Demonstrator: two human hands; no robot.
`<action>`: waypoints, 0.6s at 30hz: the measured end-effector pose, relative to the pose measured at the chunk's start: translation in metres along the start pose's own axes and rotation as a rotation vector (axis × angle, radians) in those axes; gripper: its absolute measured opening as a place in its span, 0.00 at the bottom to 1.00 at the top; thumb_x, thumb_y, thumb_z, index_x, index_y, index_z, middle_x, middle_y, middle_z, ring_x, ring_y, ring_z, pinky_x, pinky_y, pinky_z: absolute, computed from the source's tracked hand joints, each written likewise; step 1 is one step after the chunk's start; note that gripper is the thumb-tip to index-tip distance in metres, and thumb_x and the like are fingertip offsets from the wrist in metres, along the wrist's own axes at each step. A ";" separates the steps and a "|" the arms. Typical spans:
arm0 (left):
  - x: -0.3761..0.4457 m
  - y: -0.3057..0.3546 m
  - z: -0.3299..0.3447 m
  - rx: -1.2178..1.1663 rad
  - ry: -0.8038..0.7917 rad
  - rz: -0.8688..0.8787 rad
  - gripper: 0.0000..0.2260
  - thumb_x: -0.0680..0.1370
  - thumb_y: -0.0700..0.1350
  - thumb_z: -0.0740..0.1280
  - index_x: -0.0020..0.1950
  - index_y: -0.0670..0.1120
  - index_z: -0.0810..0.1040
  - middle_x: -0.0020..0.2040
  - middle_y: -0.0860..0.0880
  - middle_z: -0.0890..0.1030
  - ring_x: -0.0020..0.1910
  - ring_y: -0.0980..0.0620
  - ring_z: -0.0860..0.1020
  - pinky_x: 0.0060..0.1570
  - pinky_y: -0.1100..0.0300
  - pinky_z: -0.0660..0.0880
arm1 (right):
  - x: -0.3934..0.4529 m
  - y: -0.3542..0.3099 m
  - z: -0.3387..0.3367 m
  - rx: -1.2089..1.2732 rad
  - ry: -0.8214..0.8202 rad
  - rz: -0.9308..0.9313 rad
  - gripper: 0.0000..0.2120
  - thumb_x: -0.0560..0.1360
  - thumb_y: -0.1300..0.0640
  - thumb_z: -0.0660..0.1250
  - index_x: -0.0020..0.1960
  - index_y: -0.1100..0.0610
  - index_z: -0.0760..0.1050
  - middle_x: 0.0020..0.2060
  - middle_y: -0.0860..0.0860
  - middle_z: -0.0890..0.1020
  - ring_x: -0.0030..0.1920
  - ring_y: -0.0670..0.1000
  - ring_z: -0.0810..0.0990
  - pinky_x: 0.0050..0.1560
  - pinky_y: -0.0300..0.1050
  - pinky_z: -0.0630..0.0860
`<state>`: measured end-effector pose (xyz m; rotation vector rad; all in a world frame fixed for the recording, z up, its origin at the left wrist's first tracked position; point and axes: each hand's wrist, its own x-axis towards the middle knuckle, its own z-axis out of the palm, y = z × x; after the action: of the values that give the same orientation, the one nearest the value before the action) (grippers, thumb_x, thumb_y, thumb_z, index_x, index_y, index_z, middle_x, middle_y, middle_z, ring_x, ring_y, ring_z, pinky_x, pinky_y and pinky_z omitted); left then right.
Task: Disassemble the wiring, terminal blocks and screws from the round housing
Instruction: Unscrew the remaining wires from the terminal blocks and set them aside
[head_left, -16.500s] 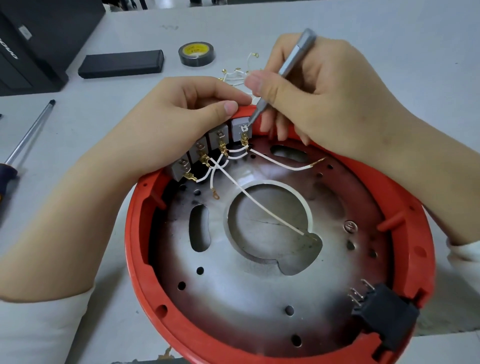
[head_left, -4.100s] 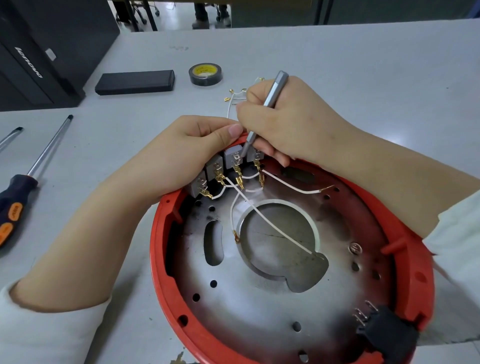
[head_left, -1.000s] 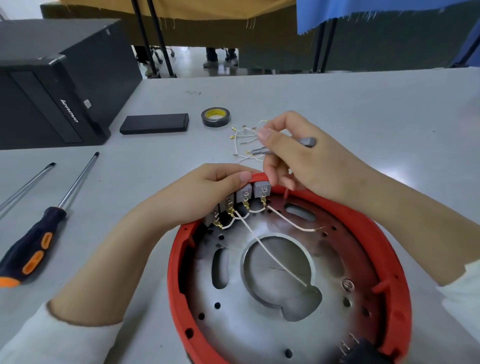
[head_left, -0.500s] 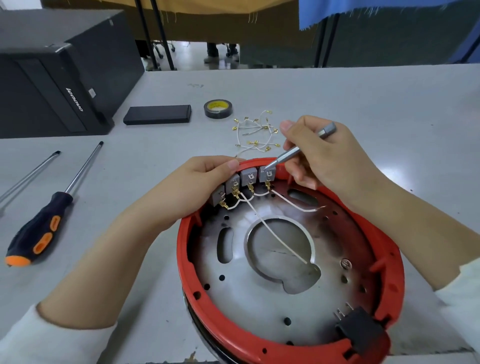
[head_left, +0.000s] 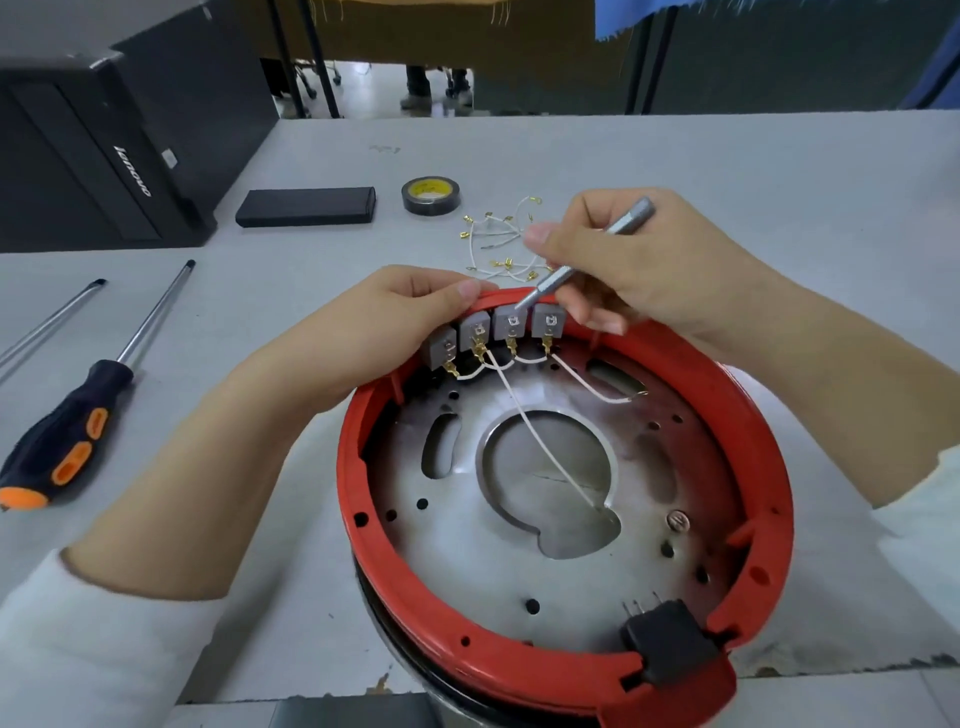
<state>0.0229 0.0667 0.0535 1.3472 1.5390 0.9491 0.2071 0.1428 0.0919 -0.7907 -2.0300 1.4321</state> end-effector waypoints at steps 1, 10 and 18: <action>-0.001 -0.001 0.001 -0.019 0.000 0.004 0.13 0.83 0.49 0.59 0.59 0.50 0.82 0.51 0.52 0.85 0.53 0.53 0.82 0.57 0.59 0.76 | 0.002 0.002 0.000 -0.012 -0.022 0.007 0.14 0.77 0.55 0.68 0.35 0.56 0.69 0.23 0.54 0.77 0.19 0.48 0.65 0.21 0.34 0.62; 0.006 -0.003 -0.001 0.113 -0.010 0.103 0.13 0.83 0.51 0.58 0.55 0.55 0.82 0.52 0.61 0.84 0.54 0.64 0.80 0.48 0.78 0.70 | 0.008 0.015 0.009 -0.017 0.008 -0.106 0.17 0.73 0.56 0.73 0.32 0.55 0.68 0.20 0.53 0.75 0.17 0.46 0.67 0.20 0.34 0.62; 0.008 -0.006 -0.001 0.079 -0.009 0.105 0.13 0.83 0.49 0.58 0.55 0.53 0.82 0.50 0.57 0.85 0.52 0.60 0.82 0.48 0.74 0.73 | 0.007 0.022 0.002 0.006 0.017 -0.130 0.16 0.71 0.56 0.75 0.32 0.54 0.69 0.25 0.56 0.80 0.17 0.48 0.67 0.21 0.36 0.64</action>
<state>0.0192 0.0735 0.0478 1.4993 1.5250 0.9535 0.2042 0.1524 0.0708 -0.6533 -2.0247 1.3533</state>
